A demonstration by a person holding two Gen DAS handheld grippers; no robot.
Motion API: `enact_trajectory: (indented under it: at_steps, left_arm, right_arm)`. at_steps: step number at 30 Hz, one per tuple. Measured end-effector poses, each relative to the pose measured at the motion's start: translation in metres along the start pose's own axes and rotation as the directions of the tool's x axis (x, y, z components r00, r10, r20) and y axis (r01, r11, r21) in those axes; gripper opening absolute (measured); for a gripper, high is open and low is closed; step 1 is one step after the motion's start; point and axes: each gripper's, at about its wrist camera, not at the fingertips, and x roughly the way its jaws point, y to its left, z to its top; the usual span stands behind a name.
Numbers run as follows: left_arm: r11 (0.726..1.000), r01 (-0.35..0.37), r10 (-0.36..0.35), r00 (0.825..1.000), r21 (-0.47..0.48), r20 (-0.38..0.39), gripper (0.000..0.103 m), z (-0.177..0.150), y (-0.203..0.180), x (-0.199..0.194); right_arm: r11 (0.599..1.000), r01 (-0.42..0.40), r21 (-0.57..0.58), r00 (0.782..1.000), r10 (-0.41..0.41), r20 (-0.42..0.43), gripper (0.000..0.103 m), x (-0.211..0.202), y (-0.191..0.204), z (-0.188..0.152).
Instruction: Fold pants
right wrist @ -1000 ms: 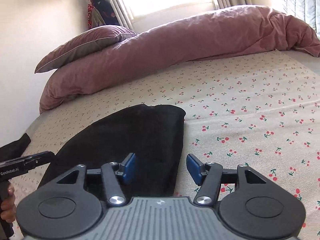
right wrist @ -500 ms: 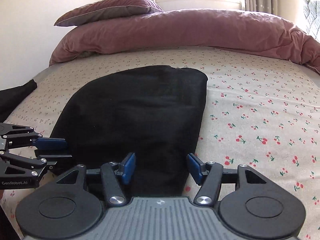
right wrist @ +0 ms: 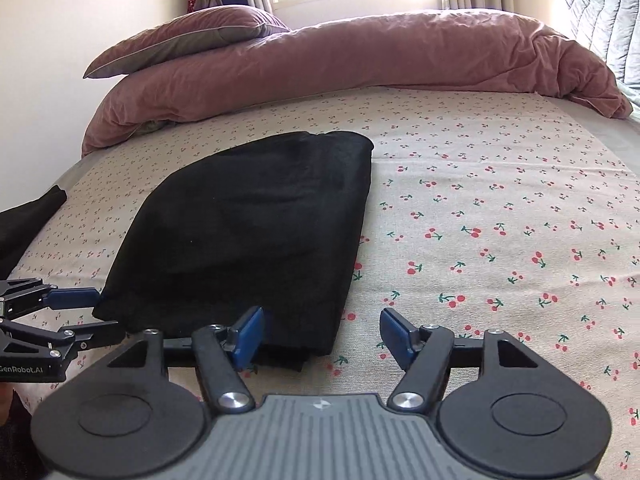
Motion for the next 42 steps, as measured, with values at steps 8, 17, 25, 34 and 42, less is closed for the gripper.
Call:
enact_trajectory:
  at_steps: [8, 17, 25, 34, 42]
  left_arm:
    - [0.988, -0.091, 0.090, 0.996, -0.126, -0.012, 0.095, 0.005, -0.002, -0.002]
    - [0.956, -0.216, 0.214, 0.976, -0.199, -0.032, 0.103, 0.001, -0.007, -0.002]
    - [0.943, -0.262, 0.257, 0.965, -0.204, -0.050, 0.103, -0.002, -0.010, -0.001]
    - [0.947, -0.275, 0.271, 0.961, -0.167, -0.045, 0.103, -0.003, -0.015, 0.001]
    - [0.947, -0.275, 0.272, 0.961, -0.164, -0.040, 0.103, -0.003, -0.016, 0.003]
  right_arm:
    - [0.998, 0.061, 0.016, 0.997, -0.061, 0.042, 0.080, -0.007, 0.010, -0.004]
    - [0.987, 0.158, -0.015, 0.985, -0.157, 0.078, 0.092, -0.011, 0.022, -0.018]
    - [0.984, 0.176, -0.022, 0.982, -0.174, 0.080, 0.094, -0.008, 0.028, -0.021]
    - [0.980, 0.199, -0.010, 0.979, -0.198, 0.053, 0.094, 0.000, 0.029, -0.022]
    - [0.980, 0.197, -0.015, 0.979, -0.196, 0.045, 0.095, 0.003, 0.031, -0.023]
